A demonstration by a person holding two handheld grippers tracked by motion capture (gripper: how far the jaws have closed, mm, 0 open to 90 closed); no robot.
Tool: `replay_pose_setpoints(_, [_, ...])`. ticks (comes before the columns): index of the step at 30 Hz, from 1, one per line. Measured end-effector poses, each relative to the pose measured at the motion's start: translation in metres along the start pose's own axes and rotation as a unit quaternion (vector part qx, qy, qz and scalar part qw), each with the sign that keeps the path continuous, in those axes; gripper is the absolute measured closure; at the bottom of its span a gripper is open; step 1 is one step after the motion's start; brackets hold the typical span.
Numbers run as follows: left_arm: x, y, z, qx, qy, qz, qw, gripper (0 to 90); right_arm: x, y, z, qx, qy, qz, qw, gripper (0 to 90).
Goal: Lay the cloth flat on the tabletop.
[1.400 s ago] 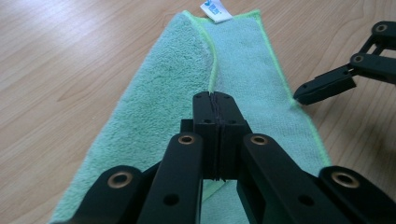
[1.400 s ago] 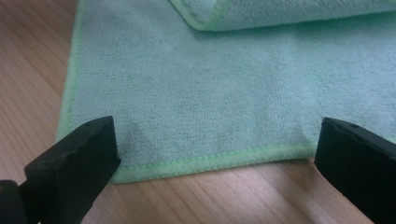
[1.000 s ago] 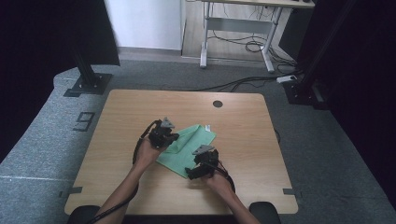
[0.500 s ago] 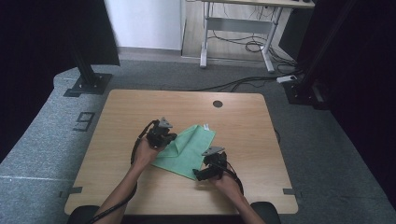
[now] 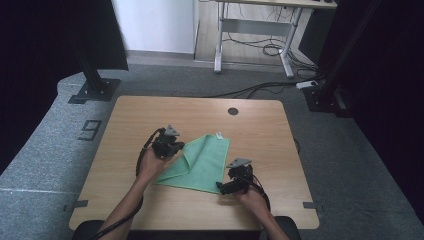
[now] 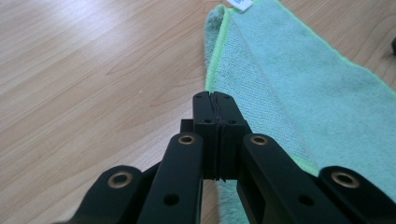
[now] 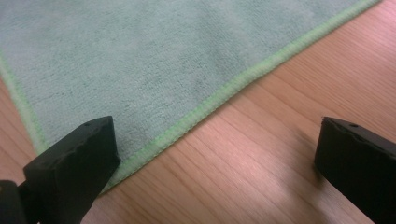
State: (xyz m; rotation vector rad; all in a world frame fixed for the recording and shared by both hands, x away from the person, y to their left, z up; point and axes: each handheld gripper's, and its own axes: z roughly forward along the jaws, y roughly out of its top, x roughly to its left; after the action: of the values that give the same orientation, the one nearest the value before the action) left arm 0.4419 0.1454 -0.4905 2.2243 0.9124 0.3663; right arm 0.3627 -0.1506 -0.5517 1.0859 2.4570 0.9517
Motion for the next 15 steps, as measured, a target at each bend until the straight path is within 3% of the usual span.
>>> replay_pose_setpoints(15, [0.017,-0.007,-0.007,0.006,0.019,-0.013,0.9997,88.8,-0.018,-0.019,-0.016,-0.003,-0.015,0.019,0.9997,0.0])
